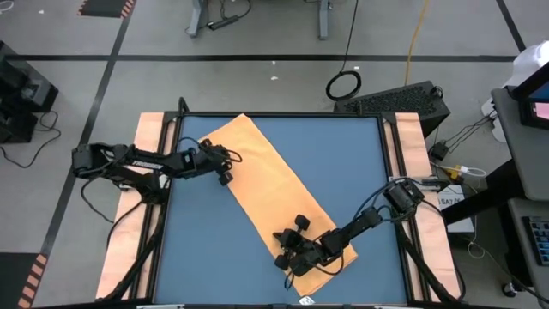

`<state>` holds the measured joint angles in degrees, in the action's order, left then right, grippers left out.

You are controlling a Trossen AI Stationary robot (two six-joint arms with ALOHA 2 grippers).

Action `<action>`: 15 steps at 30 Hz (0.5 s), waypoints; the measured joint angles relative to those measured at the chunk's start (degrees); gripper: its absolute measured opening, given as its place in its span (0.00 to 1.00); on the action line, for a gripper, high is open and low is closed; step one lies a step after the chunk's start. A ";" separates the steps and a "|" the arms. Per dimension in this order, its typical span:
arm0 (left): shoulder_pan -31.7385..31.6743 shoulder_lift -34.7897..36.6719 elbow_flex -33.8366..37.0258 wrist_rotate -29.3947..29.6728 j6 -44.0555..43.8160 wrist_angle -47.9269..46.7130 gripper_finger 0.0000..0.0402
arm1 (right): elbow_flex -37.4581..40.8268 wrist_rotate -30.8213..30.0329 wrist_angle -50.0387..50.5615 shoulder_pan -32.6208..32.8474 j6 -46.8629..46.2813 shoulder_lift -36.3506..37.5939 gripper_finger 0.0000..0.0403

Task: Roll towel into tight, uniform cylinder
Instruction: Fold the orange microfiber cloth

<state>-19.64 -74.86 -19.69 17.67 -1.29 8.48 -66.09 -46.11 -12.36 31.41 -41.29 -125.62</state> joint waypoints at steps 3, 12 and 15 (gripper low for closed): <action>1.24 0.69 -1.10 -1.57 -3.85 -3.97 0.38 | 0.19 -0.04 0.53 -0.12 4.06 2.69 0.00; 5.26 5.01 -1.42 -4.14 -6.89 -3.36 0.38 | 0.03 3.20 9.82 1.49 8.74 13.66 0.00; 4.59 5.93 -2.18 -1.37 -5.67 3.34 0.38 | 0.03 0.13 13.12 2.39 8.03 15.55 0.00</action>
<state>-15.06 -68.93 -21.86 16.30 -6.96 11.82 -66.07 -45.98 0.76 33.80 -33.27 -110.07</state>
